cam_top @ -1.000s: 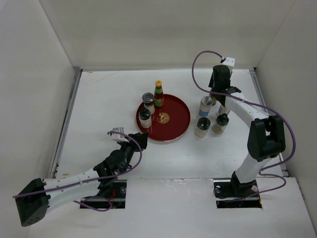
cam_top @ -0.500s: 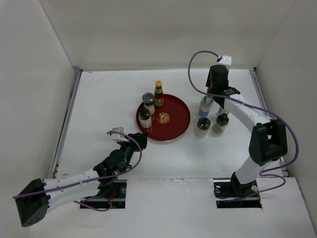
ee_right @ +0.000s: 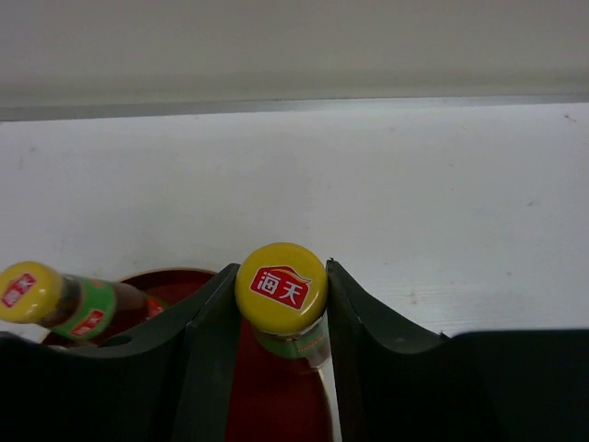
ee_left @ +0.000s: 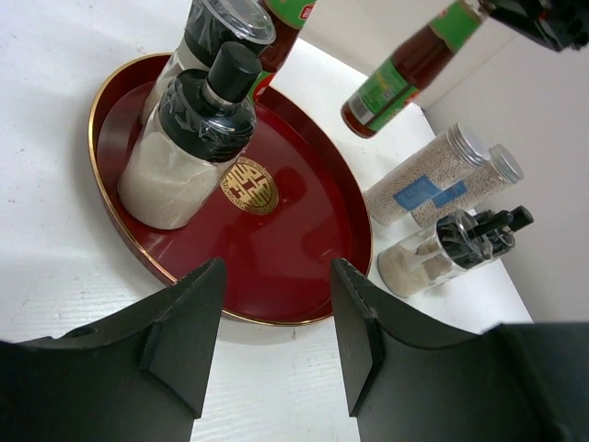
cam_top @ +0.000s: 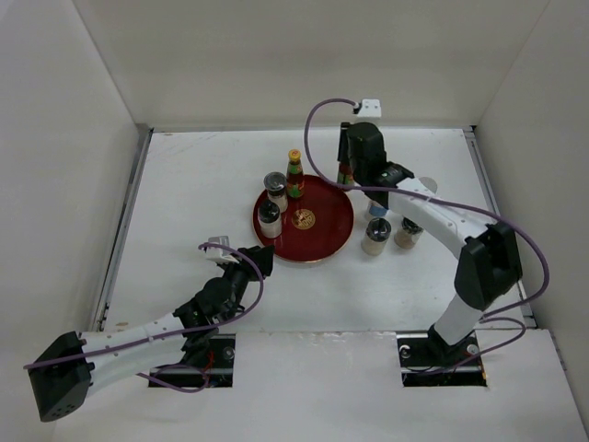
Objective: Organize the condiment bottles
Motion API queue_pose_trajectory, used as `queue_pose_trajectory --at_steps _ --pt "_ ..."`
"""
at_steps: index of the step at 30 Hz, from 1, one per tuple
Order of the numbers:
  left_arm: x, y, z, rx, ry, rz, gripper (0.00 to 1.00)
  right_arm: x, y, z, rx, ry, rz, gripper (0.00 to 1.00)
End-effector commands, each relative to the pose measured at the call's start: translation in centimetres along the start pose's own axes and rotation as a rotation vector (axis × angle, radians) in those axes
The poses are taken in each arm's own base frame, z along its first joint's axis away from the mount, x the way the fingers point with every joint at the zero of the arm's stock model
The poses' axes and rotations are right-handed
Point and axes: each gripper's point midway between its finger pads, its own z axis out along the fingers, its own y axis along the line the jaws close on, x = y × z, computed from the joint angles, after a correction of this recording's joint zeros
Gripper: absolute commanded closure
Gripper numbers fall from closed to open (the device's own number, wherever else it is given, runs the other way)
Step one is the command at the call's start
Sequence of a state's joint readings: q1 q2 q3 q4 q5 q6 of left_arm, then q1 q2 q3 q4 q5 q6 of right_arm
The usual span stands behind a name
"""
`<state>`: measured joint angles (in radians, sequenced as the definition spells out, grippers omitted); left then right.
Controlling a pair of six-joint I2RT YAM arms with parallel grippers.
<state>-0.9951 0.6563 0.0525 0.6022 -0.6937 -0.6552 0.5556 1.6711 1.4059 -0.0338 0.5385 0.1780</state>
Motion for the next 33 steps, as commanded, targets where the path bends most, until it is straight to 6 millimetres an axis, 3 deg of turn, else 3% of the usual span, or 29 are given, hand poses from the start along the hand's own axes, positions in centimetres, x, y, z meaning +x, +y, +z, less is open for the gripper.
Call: queue_pose_trajectory --at_steps 1,9,16,18,22,25,30,33 --pt "-0.1 -0.2 0.0 0.019 -0.012 -0.019 0.53 -6.2 3.7 0.2 -0.056 -0.179 0.116 0.73" --pt "-0.7 -0.2 -0.2 0.026 -0.029 -0.027 0.53 -3.6 8.1 2.2 -0.1 -0.136 0.138 0.72" --pt "-0.7 -0.2 -0.2 0.026 -0.028 -0.029 0.53 -1.6 9.2 2.5 -0.102 -0.114 0.15 0.7" --pt "-0.7 -0.2 -0.2 0.026 -0.026 -0.029 0.53 -1.1 9.2 2.5 -0.102 -0.11 0.151 0.65" --pt "-0.5 -0.3 -0.2 0.029 -0.02 -0.031 0.53 0.0 9.3 2.3 -0.101 -0.094 0.146 0.41" --pt "-0.5 -0.3 -0.3 0.033 -0.017 -0.031 0.53 -0.2 9.2 1.7 -0.103 -0.097 0.146 0.28" --pt "-0.5 -0.2 -0.2 0.028 -0.018 -0.031 0.53 -2.8 7.8 -0.7 -0.114 -0.134 0.163 0.22" --pt "-0.4 -0.2 -0.2 0.027 -0.017 -0.03 0.53 -3.6 5.4 -2.6 -0.1 -0.148 0.169 0.22"
